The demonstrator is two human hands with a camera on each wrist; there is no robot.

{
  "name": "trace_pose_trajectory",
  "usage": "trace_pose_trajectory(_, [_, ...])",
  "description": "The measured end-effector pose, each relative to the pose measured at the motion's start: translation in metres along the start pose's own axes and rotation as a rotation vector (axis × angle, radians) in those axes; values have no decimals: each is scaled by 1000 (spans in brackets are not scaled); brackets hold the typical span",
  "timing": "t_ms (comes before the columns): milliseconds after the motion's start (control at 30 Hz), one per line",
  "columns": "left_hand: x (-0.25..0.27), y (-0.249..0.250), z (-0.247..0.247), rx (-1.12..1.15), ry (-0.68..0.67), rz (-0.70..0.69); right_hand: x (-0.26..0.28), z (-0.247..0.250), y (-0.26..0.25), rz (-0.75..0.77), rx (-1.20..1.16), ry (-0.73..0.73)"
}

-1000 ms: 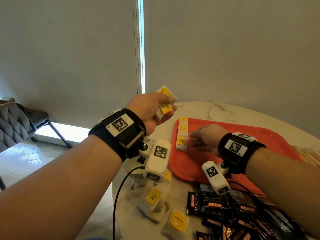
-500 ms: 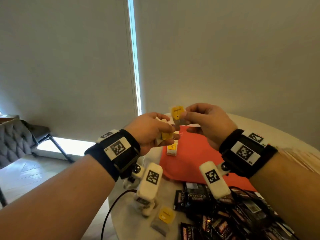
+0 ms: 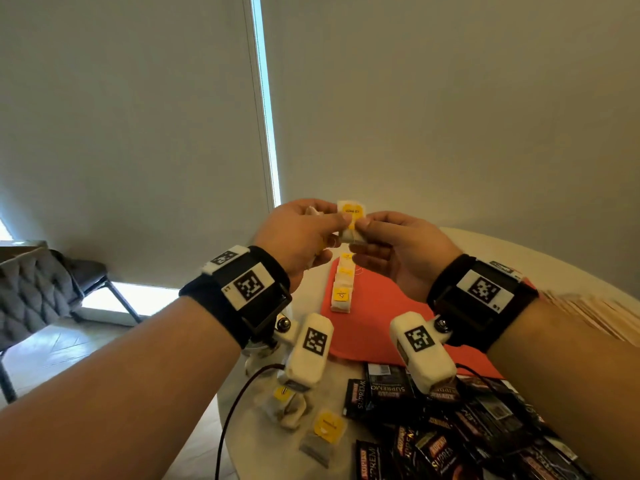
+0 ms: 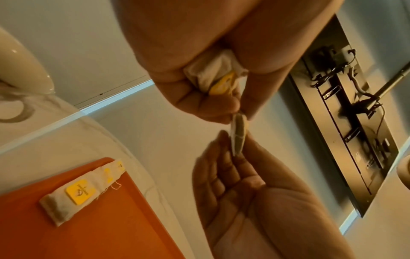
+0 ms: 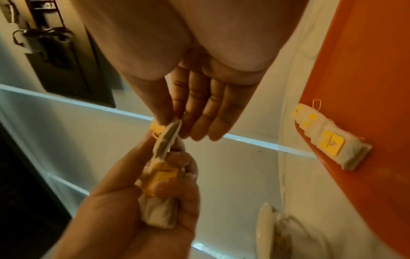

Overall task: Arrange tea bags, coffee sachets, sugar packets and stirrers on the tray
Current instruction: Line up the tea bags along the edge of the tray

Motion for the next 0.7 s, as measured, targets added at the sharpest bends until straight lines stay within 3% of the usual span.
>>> trace_pose_trajectory(200, [-4, 0, 6, -131, 9, 12, -1, 8, 1, 22, 143, 20])
trace_pose_trajectory(333, [-7, -6, 12, -81, 38, 74, -8, 14, 6, 16, 178, 53])
trace_pose_trajectory(533, [-11, -23, 32, 139, 149, 292, -20, 36, 62, -299, 328, 153])
trace_pose_trajectory(700, [-15, -29, 40, 241, 121, 308, -24, 43, 102, -503, 464, 135])
Point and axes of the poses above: each hand's wrist, its own x-axis away from the middle knuckle, its own z-axis out of the back of the hand, y = z × x, the point moved 7 cm from there along -x, towards the middle knuckle, and after that the axes turned 7 degrees about -y, right-handed, at the moved point
